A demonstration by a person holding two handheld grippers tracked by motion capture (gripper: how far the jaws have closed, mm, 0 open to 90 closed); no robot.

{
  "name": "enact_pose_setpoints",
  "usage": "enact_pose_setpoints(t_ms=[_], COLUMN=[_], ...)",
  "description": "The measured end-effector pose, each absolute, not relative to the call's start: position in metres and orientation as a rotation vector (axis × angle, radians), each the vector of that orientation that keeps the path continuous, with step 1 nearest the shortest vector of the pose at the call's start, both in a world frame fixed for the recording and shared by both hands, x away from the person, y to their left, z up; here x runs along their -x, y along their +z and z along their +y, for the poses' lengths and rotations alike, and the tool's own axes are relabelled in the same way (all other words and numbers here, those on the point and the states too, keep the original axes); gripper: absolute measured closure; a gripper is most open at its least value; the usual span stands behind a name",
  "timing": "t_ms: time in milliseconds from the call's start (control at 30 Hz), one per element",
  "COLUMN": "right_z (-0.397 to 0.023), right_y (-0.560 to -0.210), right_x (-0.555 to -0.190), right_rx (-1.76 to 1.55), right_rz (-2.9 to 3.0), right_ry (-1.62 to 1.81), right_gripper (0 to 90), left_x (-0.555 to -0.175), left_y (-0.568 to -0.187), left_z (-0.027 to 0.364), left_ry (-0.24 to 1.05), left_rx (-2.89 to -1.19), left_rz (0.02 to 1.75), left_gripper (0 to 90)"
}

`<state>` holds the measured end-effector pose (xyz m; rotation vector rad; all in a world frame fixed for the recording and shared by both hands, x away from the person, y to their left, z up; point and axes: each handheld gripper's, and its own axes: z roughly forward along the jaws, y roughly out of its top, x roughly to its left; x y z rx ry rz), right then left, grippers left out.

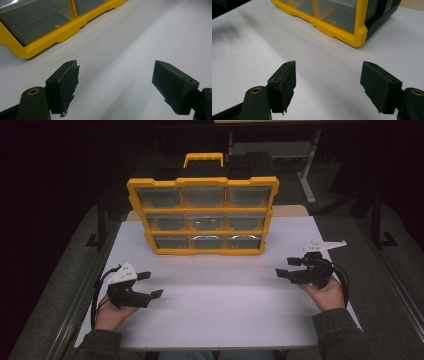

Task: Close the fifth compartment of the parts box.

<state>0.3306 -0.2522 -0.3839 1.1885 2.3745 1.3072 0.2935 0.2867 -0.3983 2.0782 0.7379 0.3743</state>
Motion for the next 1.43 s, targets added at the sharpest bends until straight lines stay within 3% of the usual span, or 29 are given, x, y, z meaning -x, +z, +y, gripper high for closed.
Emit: enact_pose_setpoints(t_ms=[767, 1433], right_z=[-0.273, -0.280], right_y=[-0.412, -0.411], right_x=[-0.293, -0.271], right_rx=[-1.251, -1.255], right_rz=[2.333, 2.291], right_ry=[1.270, 1.243], right_gripper=[20.6, 18.6], left_x=[-0.294, -0.290], left_y=[-0.409, -0.412], left_z=[0.285, 0.289], left_ry=[0.367, 0.358], left_rx=[-2.129, -2.099], left_rz=[0.735, 0.720], left_gripper=[20.0, 19.8])
